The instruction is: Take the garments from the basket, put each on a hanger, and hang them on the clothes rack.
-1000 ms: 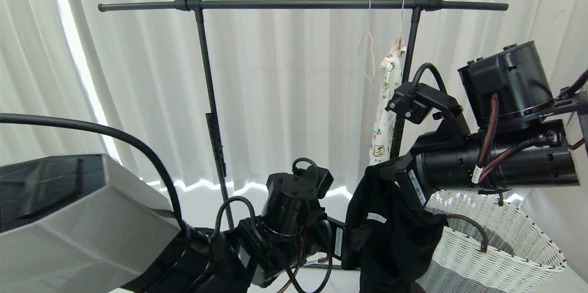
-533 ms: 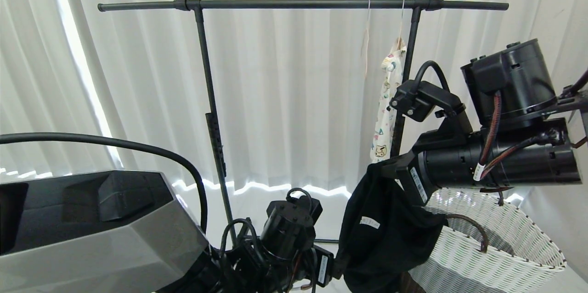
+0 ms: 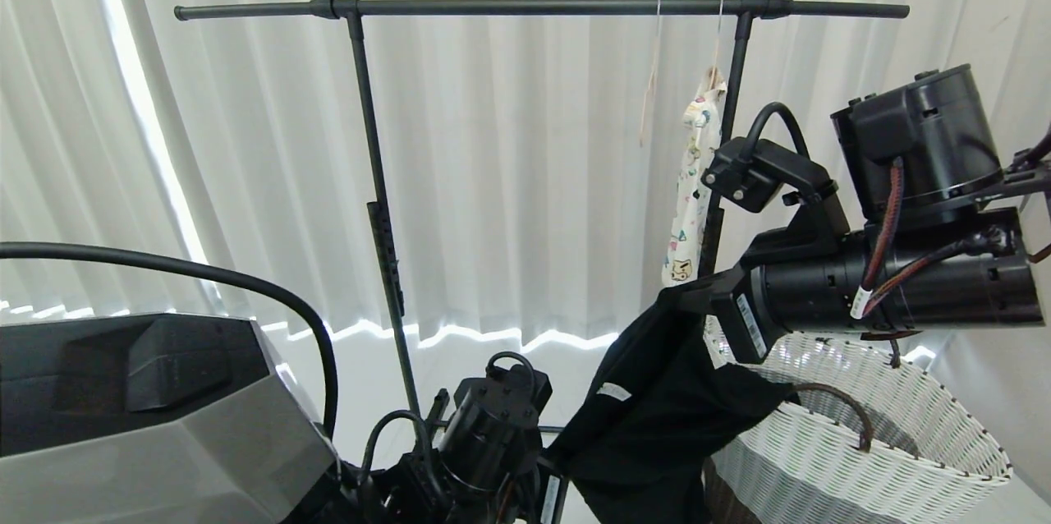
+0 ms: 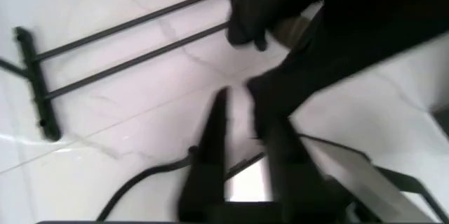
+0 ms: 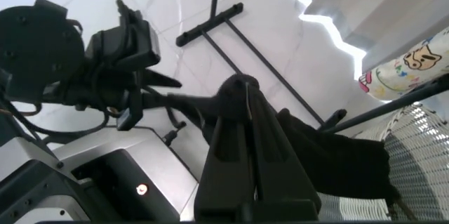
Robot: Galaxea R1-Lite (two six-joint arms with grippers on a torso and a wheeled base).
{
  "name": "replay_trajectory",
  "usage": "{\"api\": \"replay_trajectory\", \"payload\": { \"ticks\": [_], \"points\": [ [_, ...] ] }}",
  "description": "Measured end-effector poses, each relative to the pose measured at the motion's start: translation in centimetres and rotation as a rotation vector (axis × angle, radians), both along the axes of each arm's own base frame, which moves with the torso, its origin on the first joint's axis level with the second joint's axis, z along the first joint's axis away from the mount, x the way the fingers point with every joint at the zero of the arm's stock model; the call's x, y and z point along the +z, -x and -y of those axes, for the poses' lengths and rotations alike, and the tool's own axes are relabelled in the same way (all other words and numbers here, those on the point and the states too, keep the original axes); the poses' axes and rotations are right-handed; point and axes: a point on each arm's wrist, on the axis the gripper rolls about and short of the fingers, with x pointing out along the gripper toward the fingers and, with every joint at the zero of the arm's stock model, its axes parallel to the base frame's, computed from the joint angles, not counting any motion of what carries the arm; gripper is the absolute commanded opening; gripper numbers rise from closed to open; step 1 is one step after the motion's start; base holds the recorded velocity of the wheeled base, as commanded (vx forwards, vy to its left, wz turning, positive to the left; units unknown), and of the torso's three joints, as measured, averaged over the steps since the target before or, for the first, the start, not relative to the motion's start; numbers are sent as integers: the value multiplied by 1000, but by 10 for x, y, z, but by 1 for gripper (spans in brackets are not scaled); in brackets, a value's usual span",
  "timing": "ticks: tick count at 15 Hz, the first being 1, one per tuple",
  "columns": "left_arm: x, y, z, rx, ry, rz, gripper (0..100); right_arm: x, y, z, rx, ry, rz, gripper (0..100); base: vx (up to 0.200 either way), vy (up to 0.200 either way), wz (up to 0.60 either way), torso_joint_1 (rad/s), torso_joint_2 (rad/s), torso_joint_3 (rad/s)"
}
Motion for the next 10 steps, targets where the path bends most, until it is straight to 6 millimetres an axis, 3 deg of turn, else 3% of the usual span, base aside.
{"api": "replay_trajectory", "payload": {
  "ticks": [4,7,10],
  "points": [
    [22,8,-27,-10,-42,75,0,4,-6,-6,-1,-14,13,0,0,0,0,0,0,0],
    [61,4,-65,-10,-100,165,0,5,-12,-12,-2,-16,17,0,0,0,0,0,0,0],
    [121,11,-97,-8,-134,121,0,9,-10,-10,-23,-14,35,0,0,0,0,0,0,0]
  ]
}}
